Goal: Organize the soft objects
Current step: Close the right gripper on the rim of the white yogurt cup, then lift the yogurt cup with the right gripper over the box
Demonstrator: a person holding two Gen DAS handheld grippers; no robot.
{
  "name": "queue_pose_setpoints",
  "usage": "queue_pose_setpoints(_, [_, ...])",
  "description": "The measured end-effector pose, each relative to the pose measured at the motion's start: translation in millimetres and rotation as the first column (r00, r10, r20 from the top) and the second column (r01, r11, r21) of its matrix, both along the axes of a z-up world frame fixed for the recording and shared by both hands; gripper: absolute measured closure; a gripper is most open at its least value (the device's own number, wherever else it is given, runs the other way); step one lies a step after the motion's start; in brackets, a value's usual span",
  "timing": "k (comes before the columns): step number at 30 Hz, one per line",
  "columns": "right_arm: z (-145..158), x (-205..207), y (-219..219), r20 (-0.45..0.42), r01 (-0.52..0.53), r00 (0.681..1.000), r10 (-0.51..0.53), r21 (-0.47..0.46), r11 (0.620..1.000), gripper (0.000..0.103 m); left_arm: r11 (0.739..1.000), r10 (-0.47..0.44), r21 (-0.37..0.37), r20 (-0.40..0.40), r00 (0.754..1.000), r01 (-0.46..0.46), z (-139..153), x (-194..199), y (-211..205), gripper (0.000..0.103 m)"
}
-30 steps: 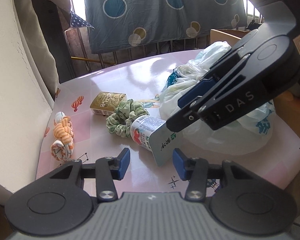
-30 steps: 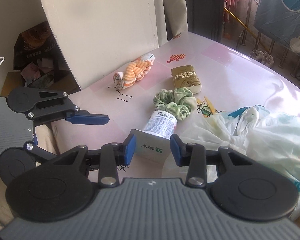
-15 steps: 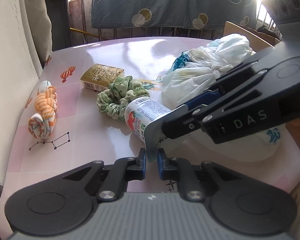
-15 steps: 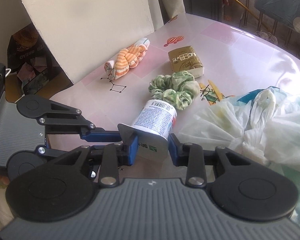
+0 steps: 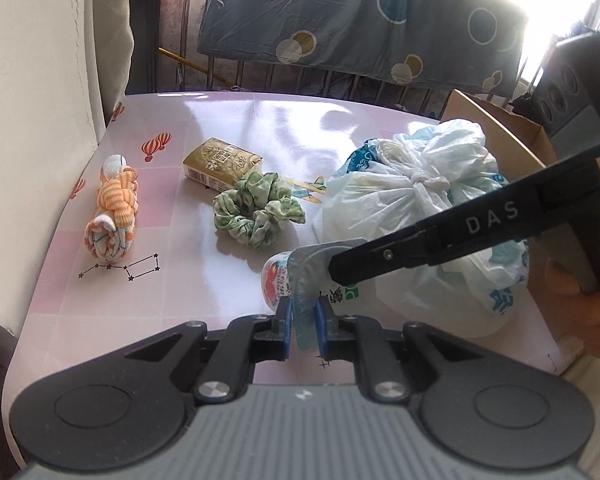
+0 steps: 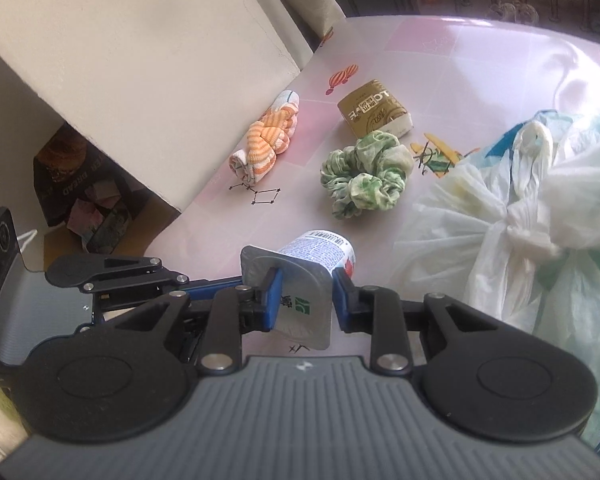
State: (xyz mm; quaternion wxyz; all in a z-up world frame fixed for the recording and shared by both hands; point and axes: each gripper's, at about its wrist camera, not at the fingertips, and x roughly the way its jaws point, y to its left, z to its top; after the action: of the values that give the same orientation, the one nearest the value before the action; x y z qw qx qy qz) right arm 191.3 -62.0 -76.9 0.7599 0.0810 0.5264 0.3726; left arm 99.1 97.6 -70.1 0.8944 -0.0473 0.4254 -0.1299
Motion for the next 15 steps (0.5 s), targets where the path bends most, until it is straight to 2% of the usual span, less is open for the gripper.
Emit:
queue_pose_setpoints(3, [-7, 5, -7, -0.082, 0.061, 0.995, -0.057, 0.047, 0.997, 0.077, 0.999, 0.024, -0.039, -0.026, 0.999, -0.025, -1, 5, 6, 0.09])
queue_pose_setpoints(9, [-18, 10, -3, -0.126, 0.116, 0.986, -0.107, 0.074, 0.99, 0.077, 0.997, 0.059, -0.056, -0.041, 0.997, -0.061, -3, 17, 10, 0.083])
queue_pose_setpoints(15, [-23, 16, -11, -0.206, 0.18, 0.966, -0.154, 0.112, 0.977, 0.077, 0.993, 0.077, -0.084, -0.052, 0.996, -0.081, 2, 19, 13, 0.085])
